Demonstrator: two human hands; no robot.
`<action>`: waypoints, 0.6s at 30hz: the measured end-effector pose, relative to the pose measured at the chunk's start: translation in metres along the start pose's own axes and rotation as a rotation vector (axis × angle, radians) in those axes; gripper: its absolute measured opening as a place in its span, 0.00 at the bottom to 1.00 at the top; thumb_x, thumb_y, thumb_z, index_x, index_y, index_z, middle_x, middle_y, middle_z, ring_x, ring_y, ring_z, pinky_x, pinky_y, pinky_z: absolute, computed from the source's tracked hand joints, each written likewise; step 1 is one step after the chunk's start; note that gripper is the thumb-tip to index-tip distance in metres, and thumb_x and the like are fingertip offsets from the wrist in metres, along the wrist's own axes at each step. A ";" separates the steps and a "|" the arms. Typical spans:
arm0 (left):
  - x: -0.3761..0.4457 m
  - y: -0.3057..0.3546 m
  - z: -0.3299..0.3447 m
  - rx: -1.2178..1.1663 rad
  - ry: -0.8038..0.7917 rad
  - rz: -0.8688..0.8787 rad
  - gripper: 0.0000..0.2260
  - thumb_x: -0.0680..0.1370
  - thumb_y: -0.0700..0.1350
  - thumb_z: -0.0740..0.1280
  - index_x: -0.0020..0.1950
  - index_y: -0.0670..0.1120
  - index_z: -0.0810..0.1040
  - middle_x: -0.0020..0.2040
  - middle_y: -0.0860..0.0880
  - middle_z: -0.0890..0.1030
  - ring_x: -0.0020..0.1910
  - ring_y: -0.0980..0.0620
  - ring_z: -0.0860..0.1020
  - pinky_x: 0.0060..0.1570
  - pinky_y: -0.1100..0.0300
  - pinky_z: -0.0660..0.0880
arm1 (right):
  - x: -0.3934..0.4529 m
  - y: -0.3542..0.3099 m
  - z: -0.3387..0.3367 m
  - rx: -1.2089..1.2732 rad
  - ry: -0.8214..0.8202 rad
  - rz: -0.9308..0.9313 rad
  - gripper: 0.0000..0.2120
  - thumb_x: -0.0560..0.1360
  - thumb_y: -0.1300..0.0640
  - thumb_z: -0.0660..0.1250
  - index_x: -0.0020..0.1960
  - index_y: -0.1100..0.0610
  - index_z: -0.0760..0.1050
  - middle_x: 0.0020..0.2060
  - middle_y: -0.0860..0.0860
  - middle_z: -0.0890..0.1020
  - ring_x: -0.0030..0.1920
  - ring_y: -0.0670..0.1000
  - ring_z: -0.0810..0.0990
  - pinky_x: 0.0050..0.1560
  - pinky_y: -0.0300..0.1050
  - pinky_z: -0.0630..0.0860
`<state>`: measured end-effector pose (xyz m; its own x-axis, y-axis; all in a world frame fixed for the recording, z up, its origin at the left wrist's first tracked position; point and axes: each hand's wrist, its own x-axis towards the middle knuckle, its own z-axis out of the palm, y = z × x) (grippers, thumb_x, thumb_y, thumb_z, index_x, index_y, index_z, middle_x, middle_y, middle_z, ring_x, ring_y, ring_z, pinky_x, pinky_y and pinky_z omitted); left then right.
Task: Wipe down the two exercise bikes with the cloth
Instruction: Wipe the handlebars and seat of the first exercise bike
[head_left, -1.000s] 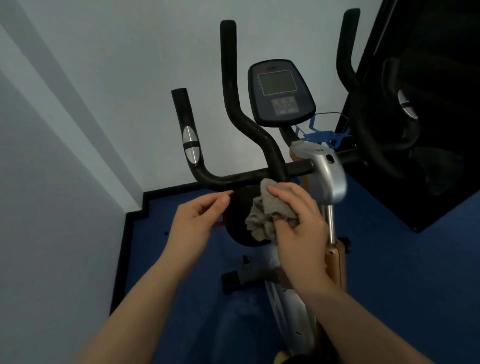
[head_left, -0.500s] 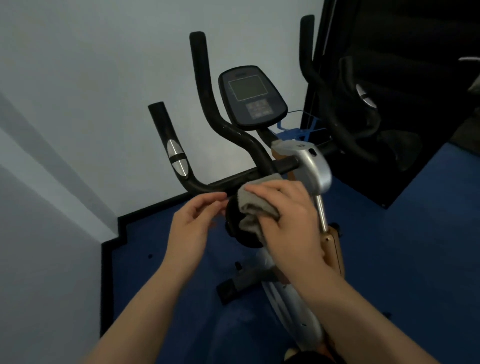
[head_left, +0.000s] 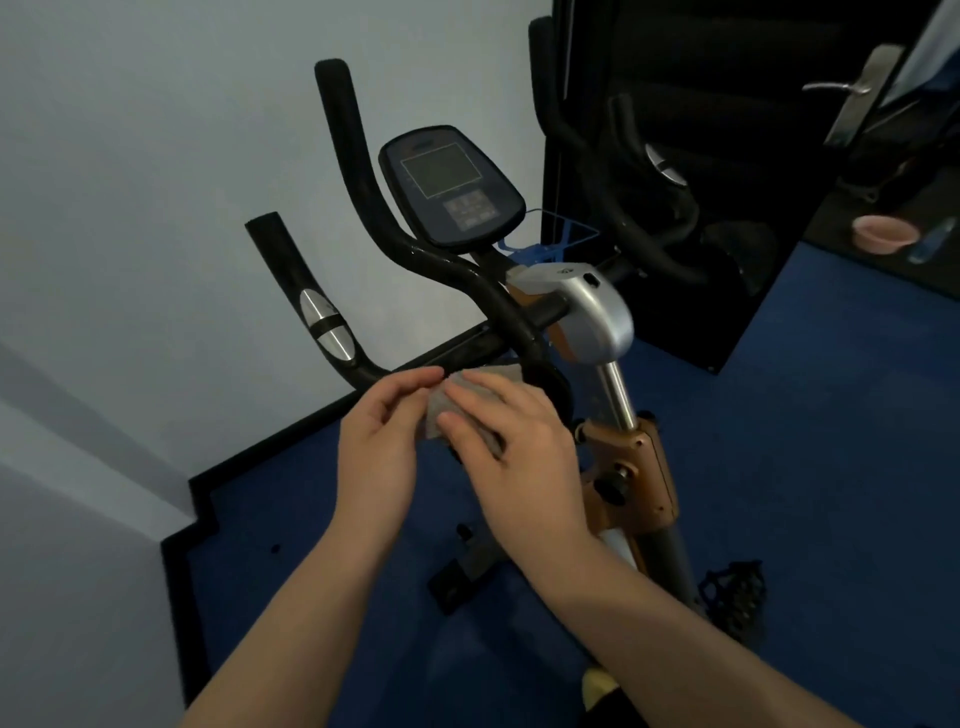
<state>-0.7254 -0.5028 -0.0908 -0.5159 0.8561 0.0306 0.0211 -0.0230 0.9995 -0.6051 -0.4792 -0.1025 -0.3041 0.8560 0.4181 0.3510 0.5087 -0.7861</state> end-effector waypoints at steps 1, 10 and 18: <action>0.000 0.001 0.001 -0.010 -0.008 0.002 0.10 0.80 0.38 0.62 0.54 0.46 0.82 0.50 0.49 0.84 0.53 0.51 0.82 0.51 0.59 0.78 | -0.009 0.003 -0.002 -0.034 0.015 -0.029 0.15 0.77 0.55 0.69 0.63 0.51 0.79 0.61 0.45 0.79 0.61 0.44 0.73 0.61 0.27 0.65; 0.019 0.015 0.030 -0.003 -0.043 0.038 0.10 0.79 0.38 0.64 0.50 0.48 0.84 0.50 0.52 0.85 0.53 0.56 0.81 0.59 0.54 0.76 | -0.018 0.024 -0.034 0.025 0.079 -0.148 0.15 0.74 0.62 0.72 0.60 0.54 0.81 0.58 0.46 0.81 0.59 0.47 0.77 0.61 0.39 0.72; 0.036 0.008 0.058 0.523 -0.108 0.078 0.08 0.81 0.47 0.62 0.49 0.56 0.80 0.46 0.59 0.81 0.47 0.62 0.78 0.46 0.64 0.72 | -0.003 0.036 -0.035 -0.042 0.289 -0.028 0.17 0.74 0.64 0.72 0.61 0.53 0.81 0.59 0.48 0.79 0.59 0.45 0.73 0.62 0.26 0.62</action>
<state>-0.6941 -0.4421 -0.0825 -0.4051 0.9111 0.0760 0.4934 0.1479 0.8571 -0.5608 -0.4600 -0.1161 -0.0513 0.8294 0.5563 0.3843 0.5305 -0.7555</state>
